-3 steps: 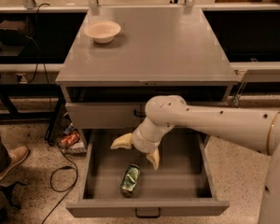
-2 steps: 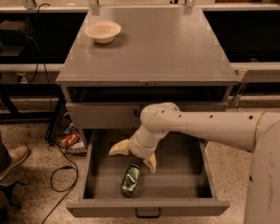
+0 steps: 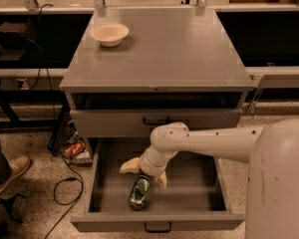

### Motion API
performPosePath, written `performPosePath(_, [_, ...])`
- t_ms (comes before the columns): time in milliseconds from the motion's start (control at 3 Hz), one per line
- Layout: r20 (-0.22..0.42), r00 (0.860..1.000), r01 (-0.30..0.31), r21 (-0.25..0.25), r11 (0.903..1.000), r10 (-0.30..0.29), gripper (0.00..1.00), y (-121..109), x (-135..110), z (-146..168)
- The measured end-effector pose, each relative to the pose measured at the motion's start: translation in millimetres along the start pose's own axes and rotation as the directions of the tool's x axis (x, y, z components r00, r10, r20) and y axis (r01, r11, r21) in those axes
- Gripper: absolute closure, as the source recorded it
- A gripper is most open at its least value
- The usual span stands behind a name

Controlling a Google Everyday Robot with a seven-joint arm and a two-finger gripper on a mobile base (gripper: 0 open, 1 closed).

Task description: Pick green can from middle drawer and place on counter

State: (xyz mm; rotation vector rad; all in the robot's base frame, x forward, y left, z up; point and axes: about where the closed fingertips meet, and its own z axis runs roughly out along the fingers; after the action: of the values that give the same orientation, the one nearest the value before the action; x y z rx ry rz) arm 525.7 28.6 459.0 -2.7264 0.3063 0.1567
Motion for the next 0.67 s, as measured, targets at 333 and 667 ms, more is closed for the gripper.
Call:
performPosePath(333, [0.002, 1.000, -0.002, 0.005, 1.0000, 0.002, 0.00, 8.0, 4.9, 15.3])
performPosePath(667, [0.012, 1.000, -0.004, -0.013, 0.9999, 0.004, 0.00, 16.3, 4.8, 33.3])
